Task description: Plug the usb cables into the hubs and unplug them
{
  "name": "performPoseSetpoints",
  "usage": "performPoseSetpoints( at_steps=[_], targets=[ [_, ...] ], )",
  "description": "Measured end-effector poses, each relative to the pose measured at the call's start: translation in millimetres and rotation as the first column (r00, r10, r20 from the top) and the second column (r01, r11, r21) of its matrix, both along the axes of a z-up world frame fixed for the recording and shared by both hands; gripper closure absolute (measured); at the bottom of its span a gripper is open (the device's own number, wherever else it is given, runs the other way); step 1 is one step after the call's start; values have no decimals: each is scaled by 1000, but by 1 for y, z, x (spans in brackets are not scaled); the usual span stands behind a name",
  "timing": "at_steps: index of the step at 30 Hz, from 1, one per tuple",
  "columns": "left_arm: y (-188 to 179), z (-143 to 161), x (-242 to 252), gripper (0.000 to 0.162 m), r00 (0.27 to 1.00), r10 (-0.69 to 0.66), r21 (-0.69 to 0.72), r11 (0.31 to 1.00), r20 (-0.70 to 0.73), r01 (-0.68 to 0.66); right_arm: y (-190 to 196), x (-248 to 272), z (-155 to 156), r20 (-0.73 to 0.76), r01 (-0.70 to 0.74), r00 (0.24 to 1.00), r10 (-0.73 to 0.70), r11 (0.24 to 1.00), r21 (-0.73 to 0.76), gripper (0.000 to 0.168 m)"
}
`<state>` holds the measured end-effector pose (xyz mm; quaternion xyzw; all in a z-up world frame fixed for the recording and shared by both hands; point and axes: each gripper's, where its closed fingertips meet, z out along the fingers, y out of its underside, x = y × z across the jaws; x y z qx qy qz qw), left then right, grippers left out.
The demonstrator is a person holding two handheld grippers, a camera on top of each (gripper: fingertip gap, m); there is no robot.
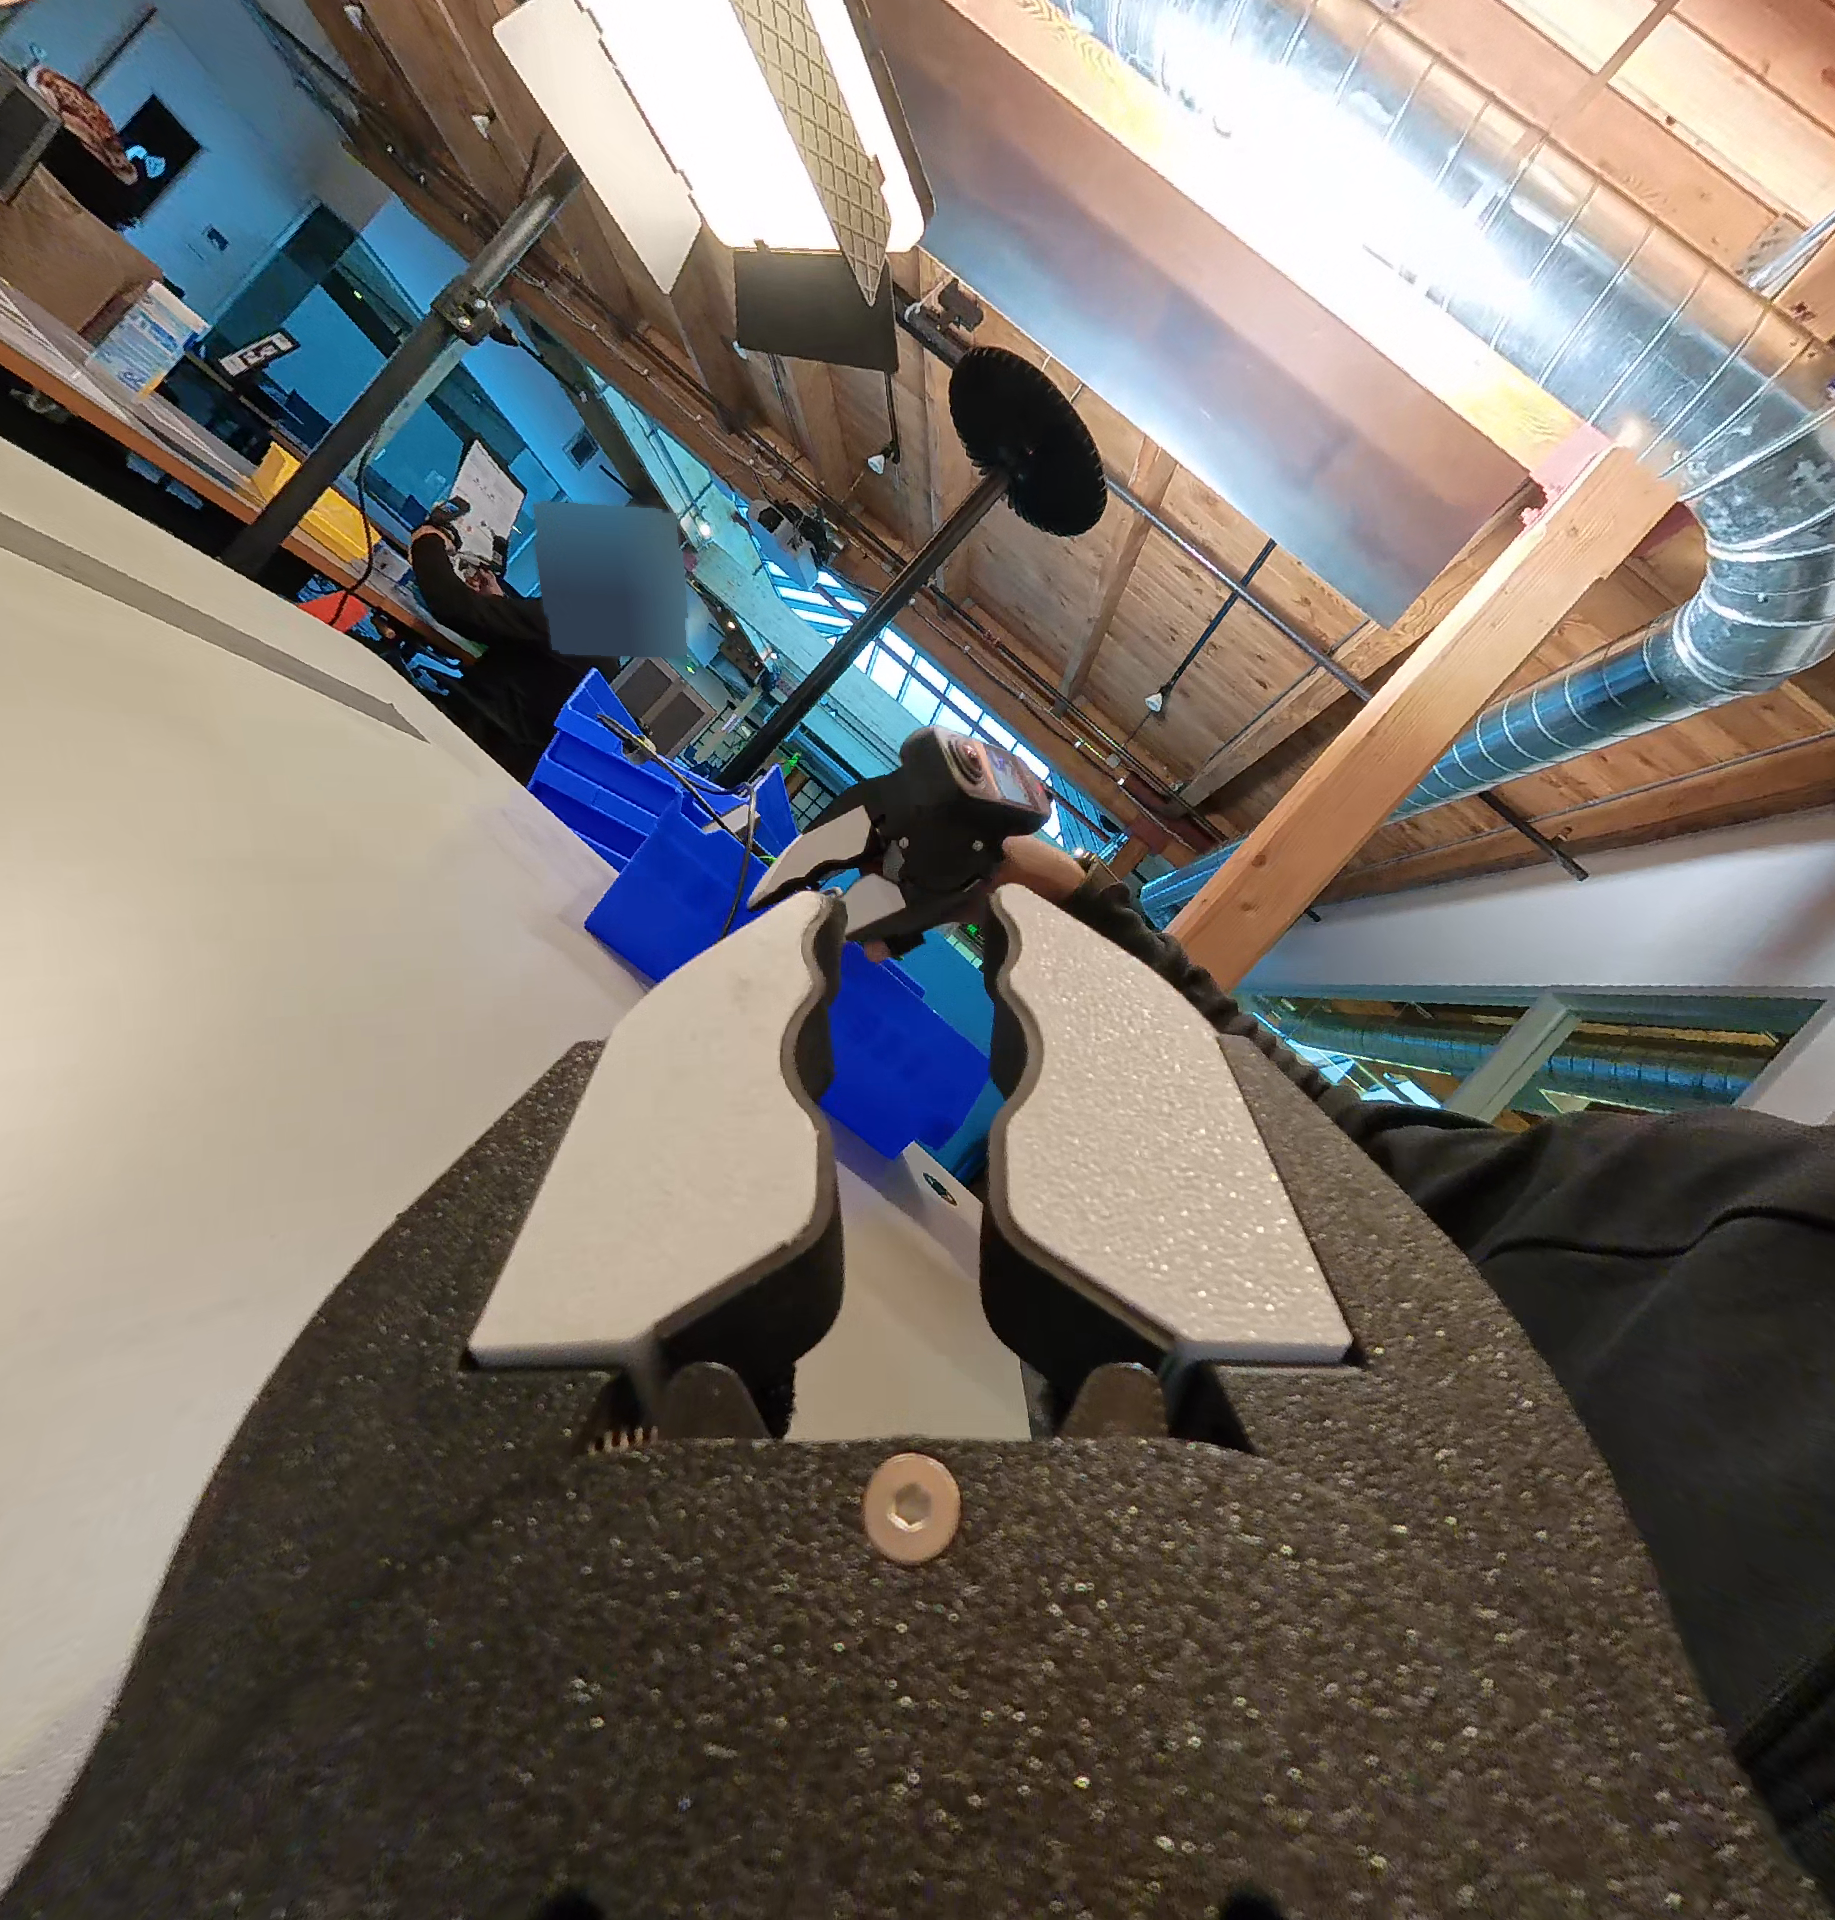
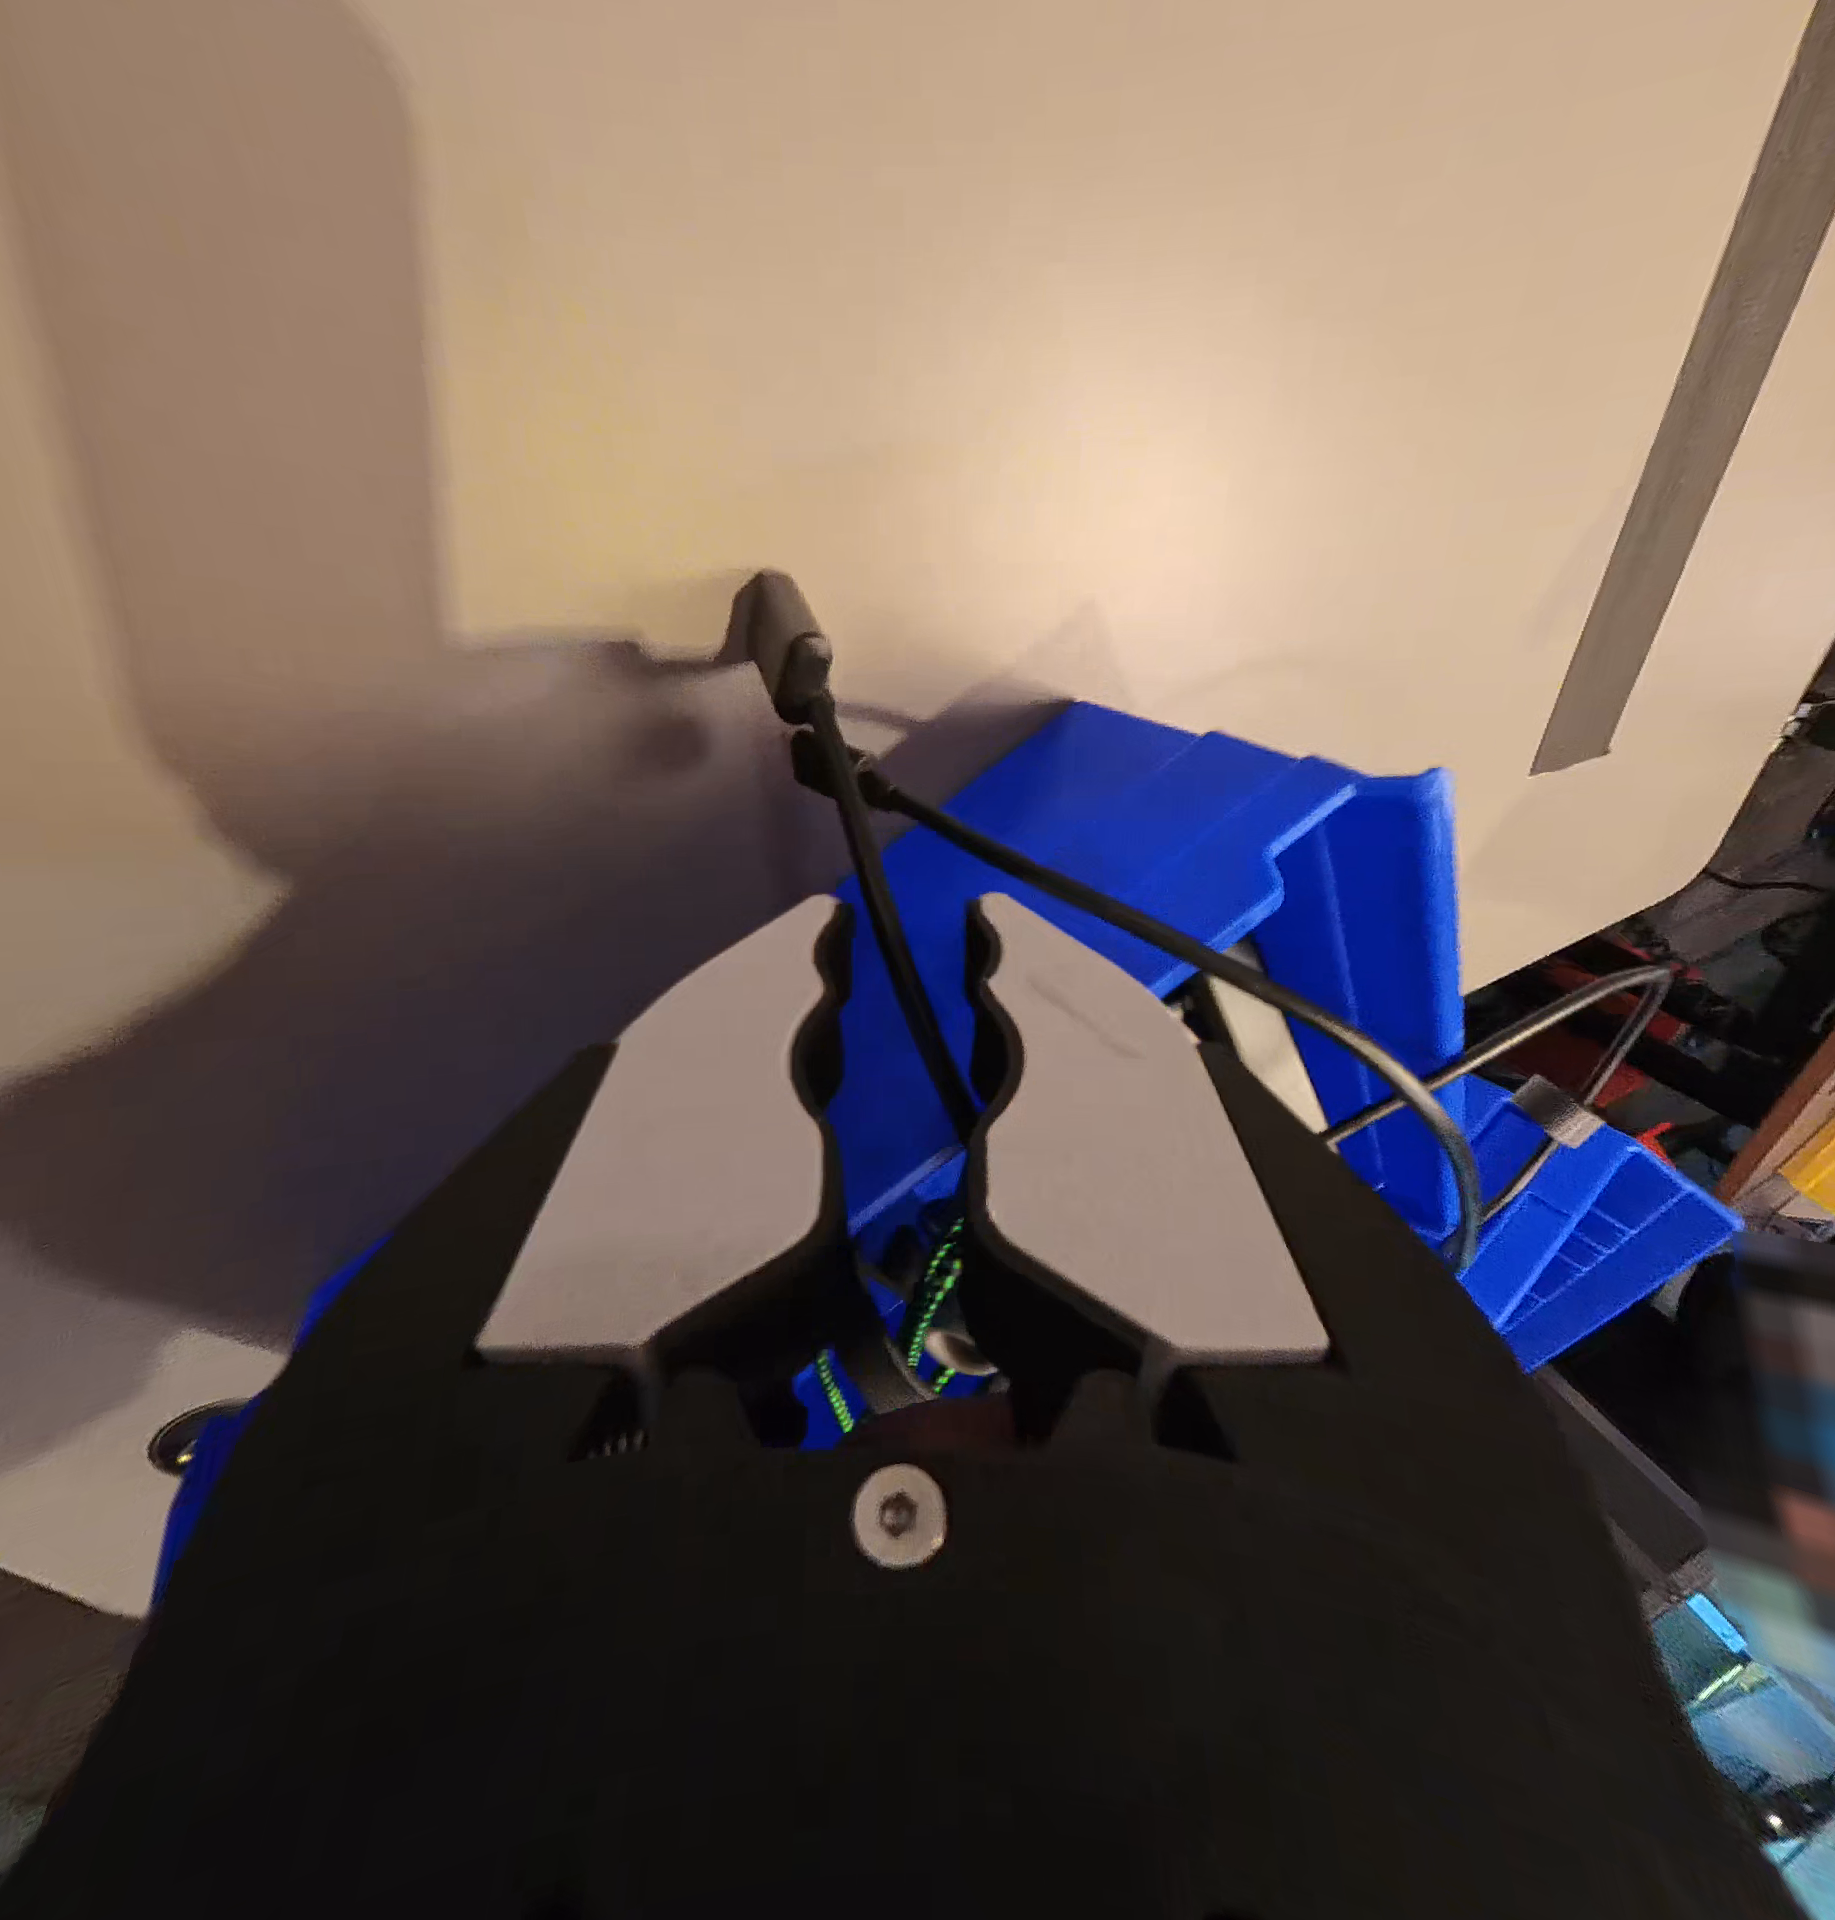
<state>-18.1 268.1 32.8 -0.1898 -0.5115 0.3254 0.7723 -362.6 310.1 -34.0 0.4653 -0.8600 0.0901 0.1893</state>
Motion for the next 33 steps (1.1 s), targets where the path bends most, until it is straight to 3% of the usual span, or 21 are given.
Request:
performPoseSetpoints(
  at_steps=[1, 3, 8, 12, 18, 25, 26, 28, 33],
  targets=[
    [0, 0, 0, 137, 1000, 0, 3, 1000, 0, 0, -5, 0, 5, 1, 4, 1000, -4, 1000, -31, 161],
    [-1, 0, 1, 137, 1000, 2, 7, 1000, -2, -2, -11, 2, 17, 64, 35, 998, -29, 995, -89, 166],
    [-2, -1, 0, 137, 1000, 0, 11, 1000, -3, 0, -18, -15, 65, 337, 260, 926, -171, 935, -240, 167],
    [-2, -1, 0, 137, 1000, 1, 9, 1000, -2, -1, -11, -54, 90, 413, 468, 845, -339, 843, -266, 167],
    [-2, -1, 0, 137, 1000, 5, 2, 1000, -1, -5, -6, -72, 76, 182, 509, 858, -481, 845, -166, 166],
    [-3, -1, 0, 137, 1000, 7, 4, 1000, -1, -7, -5, -58, 29, -9, 470, 881, -474, 872, 135, 166],
    [-3, -1, 0, 137, 1000, 6, 4, 1000, -2, -6, -10, -57, 25, 1, 467, 882, -472, 873, 142, 164],
    [-3, -1, 2, 137, 1000, 7, 7, 1000, -6, -7, -22, -53, 25, 79, 471, 873, -481, 874, 120, 142],
    [-6, 0, 4, 137, 1000, 13, 15, 1000, -13, -13, -35, -44, 65, 393, 509, 799, -455, 860, -39, 121]
  ],
)
